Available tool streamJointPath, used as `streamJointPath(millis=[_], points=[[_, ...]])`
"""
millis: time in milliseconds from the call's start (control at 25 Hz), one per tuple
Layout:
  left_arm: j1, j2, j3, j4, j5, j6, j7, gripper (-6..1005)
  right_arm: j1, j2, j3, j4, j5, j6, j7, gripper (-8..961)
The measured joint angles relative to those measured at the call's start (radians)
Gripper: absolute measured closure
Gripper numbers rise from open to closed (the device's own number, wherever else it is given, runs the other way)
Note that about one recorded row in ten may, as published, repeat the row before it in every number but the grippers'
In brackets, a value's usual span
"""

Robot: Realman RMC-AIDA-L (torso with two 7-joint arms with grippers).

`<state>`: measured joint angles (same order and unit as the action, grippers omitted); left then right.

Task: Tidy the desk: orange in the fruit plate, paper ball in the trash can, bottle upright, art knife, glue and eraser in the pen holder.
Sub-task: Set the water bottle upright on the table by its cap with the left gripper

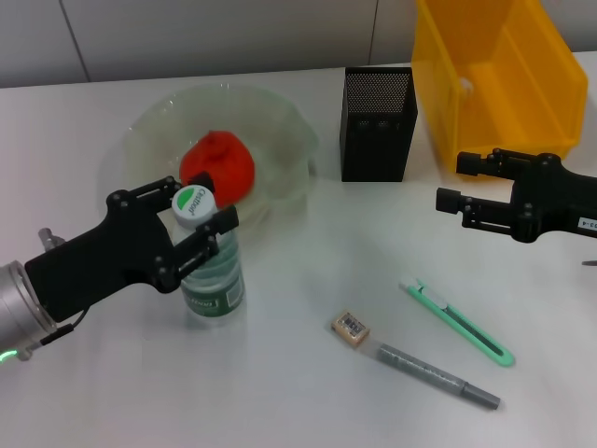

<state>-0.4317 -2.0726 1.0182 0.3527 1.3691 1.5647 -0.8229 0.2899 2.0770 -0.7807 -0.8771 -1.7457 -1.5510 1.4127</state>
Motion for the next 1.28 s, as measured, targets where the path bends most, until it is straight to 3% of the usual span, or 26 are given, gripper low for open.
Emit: streamJointPath(millis=[280, 520, 720, 1120, 1200, 1240, 1280], points=[[-0.01, 0.002, 0.016, 0.0, 0.0, -0.008, -0.024, 538, 0.001, 0.0, 0.0, 0.007, 0.0, 0.002, 0.0, 273], [-0.015, 0.005, 0.042, 0.009, 0.002, -0.025, -0.07, 372, 0.003, 0.0, 0.0, 0.009, 0.004, 0.004, 0.0, 273], [-0.013, 0.007, 0.045, 0.02, 0.002, -0.024, -0.095, 327, 0.003, 0.0, 0.0, 0.01, 0.005, 0.005, 0.0, 273], [0.06, 0.012, 0.03, 0.156, 0.002, -0.02, -0.188, 212, 0.003, 0.0, 0.0, 0.01, 0.002, -0.004, 0.0, 273], [0.109, 0.035, 0.024, 0.219, 0.003, -0.013, -0.244, 197, 0.002, 0.0, 0.0, 0.009, 0.003, -0.004, 0.003, 273], [0.109, 0.035, 0.024, 0.219, 0.003, -0.013, -0.244, 198, 0.002, 0.0, 0.0, 0.009, 0.003, -0.004, 0.003, 273], [0.122, 0.057, 0.023, 0.225, 0.003, 0.005, -0.264, 198, 0.001, 0.0, 0.0, 0.008, 0.003, -0.004, 0.006, 273]])
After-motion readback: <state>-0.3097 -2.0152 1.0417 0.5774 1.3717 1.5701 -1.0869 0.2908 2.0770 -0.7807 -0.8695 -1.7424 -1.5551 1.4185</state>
